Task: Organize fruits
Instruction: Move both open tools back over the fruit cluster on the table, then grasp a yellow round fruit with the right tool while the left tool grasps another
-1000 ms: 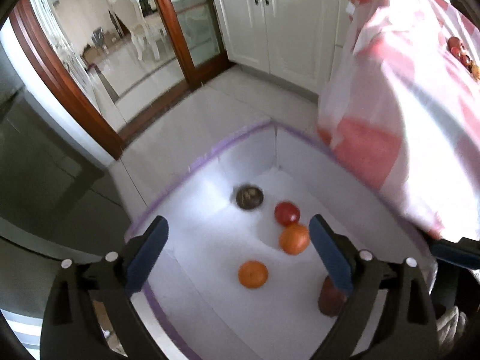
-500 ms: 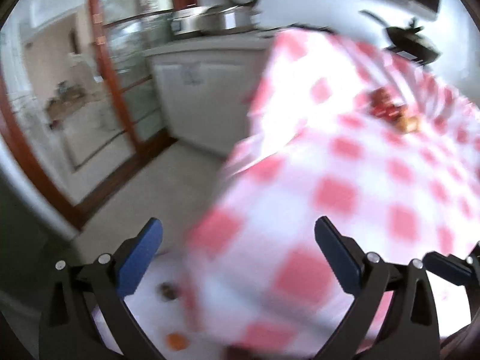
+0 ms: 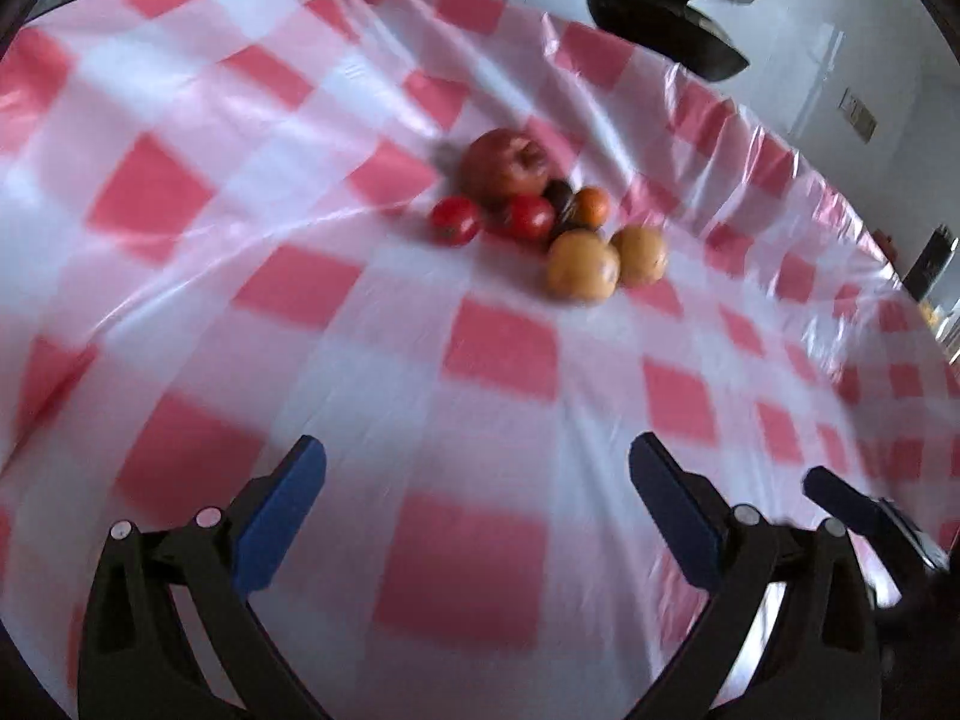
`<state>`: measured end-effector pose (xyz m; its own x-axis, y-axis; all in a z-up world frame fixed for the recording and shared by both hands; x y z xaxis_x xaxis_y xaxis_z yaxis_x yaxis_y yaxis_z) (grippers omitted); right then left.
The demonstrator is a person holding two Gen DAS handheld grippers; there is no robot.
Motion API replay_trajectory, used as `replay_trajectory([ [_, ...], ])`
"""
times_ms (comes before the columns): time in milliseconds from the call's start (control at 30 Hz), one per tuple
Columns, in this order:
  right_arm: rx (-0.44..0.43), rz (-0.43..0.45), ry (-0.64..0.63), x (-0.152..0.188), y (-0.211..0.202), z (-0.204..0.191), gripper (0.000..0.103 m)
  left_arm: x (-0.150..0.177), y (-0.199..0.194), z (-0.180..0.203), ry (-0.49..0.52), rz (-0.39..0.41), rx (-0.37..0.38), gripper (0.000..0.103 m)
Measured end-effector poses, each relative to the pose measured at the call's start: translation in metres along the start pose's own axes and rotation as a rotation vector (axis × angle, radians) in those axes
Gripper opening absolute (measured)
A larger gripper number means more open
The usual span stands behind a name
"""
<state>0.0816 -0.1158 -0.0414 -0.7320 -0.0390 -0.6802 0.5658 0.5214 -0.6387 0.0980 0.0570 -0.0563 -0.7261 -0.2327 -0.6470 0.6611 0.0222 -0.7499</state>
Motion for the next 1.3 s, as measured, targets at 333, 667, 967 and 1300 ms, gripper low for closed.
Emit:
replay_trajectory([
  [333,0.090,-0.083,-0.129,-0.080,0.093,0.048,0.088,0.002,0.005,-0.007,-0.090,-0.020,0.064,0.101],
  [667,0.042,-0.200,-0.243,-0.113,0.160,0.043,0.063,0.003,0.003,-0.002,-0.079,-0.018,0.082,0.101],
  [967,0.015,-0.091,-0.072,-0.096,0.110,0.066,0.046,0.004,0.004,-0.003,-0.065,-0.029,0.068,0.101],
  [1300,-0.118,0.041,0.166,-0.097,0.078,0.103,0.046,0.001,0.015,0.008,-0.031,-0.050,-0.005,0.101],
])
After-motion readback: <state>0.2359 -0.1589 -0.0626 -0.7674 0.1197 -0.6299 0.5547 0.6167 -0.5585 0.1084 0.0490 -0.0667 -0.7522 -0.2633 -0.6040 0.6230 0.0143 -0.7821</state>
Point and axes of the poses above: each gripper's, at about its wrist camera, not at the fingertips, and y roughly the way its jaws point, z to its right, x to its underside, the point moved 9 cm from there along y, roughly the way its jaws point, and after that the axes turned 10 degrees about -x, right-handed, at the moved point
